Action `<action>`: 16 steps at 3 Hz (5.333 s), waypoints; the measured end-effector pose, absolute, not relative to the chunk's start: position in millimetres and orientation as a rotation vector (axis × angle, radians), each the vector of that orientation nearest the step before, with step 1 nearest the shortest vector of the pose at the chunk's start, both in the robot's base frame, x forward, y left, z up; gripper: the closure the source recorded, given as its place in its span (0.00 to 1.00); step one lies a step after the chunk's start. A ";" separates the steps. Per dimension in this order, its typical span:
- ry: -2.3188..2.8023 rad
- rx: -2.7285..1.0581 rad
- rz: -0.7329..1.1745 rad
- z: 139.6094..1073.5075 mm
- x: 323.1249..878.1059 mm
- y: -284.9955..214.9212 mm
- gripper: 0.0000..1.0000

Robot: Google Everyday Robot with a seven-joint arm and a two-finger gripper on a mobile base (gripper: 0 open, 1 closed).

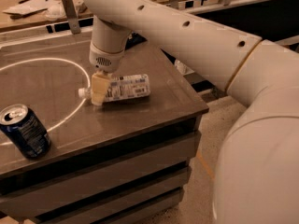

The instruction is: Place blue plastic bottle upright

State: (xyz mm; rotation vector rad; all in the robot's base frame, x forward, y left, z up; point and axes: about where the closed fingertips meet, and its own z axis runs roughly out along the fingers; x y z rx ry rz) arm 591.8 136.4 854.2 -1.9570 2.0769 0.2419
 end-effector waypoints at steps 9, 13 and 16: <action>1.149 -1.404 1.180 989.4 557.5 91.2 1.00; 1.119 -1.193 1.288 953.6 592.0 80.2 0.62; 1.091 -1.131 1.263 942.3 600.2 10.7 0.01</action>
Offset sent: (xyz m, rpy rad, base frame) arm 0.0006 -0.0581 0.0203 0.1327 -0.0152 0.0953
